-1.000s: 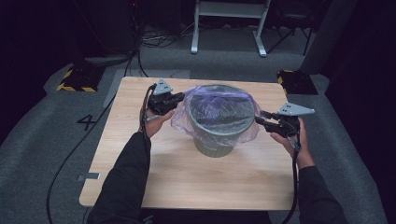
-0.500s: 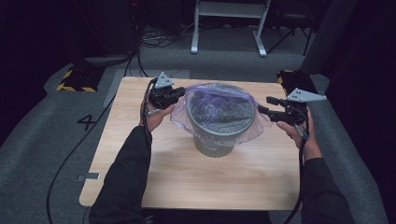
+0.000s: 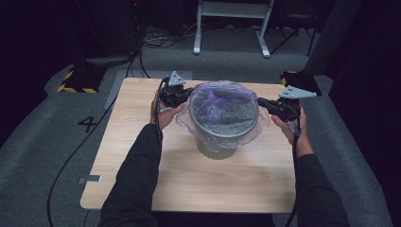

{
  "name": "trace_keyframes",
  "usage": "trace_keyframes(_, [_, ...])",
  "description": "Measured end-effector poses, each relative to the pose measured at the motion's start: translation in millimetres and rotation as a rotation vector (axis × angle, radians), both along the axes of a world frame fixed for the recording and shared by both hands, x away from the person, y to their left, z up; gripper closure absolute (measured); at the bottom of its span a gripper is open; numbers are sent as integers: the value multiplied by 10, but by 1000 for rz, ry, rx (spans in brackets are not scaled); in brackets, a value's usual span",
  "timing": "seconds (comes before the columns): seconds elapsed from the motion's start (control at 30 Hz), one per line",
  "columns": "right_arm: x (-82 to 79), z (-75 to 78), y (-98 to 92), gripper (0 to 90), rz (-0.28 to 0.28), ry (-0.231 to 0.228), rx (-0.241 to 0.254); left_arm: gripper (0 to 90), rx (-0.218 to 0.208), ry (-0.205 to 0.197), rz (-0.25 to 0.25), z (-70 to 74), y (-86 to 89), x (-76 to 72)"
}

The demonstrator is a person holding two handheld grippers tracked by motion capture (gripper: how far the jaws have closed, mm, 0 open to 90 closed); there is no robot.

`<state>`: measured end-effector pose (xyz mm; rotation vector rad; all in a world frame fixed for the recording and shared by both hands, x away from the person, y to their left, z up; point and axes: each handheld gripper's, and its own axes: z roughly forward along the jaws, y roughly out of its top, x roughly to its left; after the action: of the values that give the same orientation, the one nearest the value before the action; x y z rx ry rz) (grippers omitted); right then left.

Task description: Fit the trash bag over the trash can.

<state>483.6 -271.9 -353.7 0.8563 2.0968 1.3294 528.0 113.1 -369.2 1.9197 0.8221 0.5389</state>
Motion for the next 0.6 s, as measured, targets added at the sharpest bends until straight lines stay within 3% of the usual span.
trace_keyframes(0.13, [73, -8, 20, 900, -74, 11, 15, 897, 16, 44, 6, -87, -37, 68])
trace_keyframes(0.27, [144, -38, 45, 900, -92, 52, 12, 897, 23, 82, 11, -172, -81, 130])
trace_keyframes(0.57, [210, -146, 113, 900, -89, 82, 2, 896, 13, 100, 2, -247, -150, 158])
trace_keyframes(0.6, [191, -147, 102, 900, -91, 79, 6, 824, 7, 81, 17, -228, -135, 141])
